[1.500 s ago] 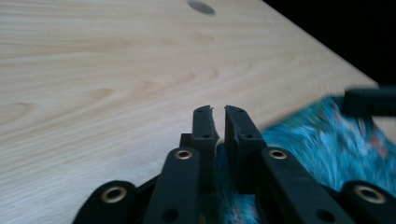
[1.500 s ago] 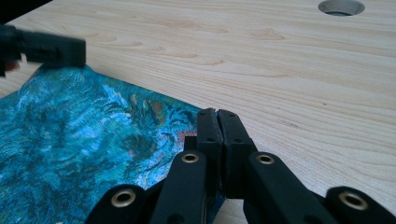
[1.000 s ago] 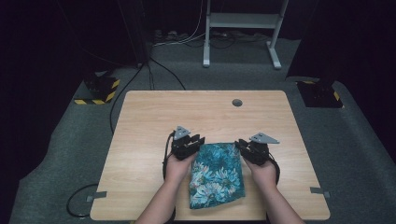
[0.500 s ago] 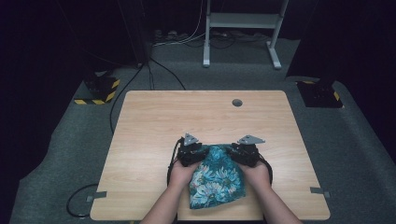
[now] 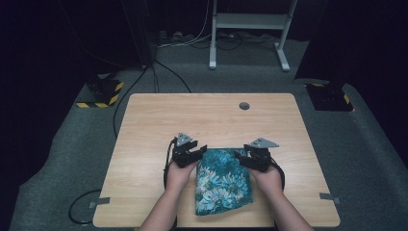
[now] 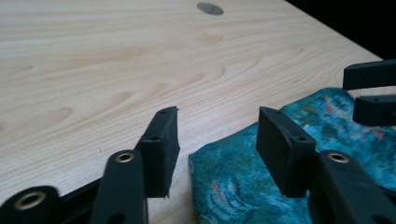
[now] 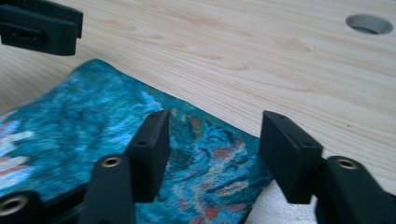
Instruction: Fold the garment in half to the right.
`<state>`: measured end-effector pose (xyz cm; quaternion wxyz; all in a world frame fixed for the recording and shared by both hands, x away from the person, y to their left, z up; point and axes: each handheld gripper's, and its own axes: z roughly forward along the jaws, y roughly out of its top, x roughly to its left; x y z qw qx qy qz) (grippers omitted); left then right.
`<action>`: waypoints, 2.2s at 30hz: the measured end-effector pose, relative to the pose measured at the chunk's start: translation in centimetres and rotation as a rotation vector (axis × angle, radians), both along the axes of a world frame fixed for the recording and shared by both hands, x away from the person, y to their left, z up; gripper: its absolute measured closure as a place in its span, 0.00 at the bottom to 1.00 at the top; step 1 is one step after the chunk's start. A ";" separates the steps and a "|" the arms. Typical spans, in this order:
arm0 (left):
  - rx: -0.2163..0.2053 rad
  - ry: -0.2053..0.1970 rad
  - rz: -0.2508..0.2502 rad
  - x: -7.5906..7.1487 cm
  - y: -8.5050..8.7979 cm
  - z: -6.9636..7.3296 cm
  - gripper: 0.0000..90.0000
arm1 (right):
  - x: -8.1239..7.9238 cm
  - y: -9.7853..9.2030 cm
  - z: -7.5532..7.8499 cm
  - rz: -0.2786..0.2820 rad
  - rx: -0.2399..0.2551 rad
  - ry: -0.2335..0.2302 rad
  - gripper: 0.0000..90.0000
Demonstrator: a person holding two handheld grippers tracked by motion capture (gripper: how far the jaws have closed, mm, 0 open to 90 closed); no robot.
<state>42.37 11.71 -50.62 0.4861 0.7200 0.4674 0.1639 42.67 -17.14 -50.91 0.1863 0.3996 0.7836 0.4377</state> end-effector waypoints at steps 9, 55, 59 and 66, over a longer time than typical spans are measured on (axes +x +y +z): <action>0.028 0.054 -0.079 -4.3 -3.0 -1.3 0.43 | -3.3 1.1 -0.8 0.104 -0.027 0.022 0.28; 0.092 0.060 -0.123 -0.9 -3.2 -2.0 0.17 | -1.6 2.1 -2.1 0.063 -0.042 0.068 0.04; 0.072 0.047 -0.124 -1.3 -2.9 -1.4 0.10 | -1.9 1.9 -1.6 0.060 -0.028 0.051 0.02; 0.053 0.028 -0.140 -2.2 -2.2 -0.7 0.07 | -2.6 1.1 -0.9 0.056 -0.022 0.017 0.00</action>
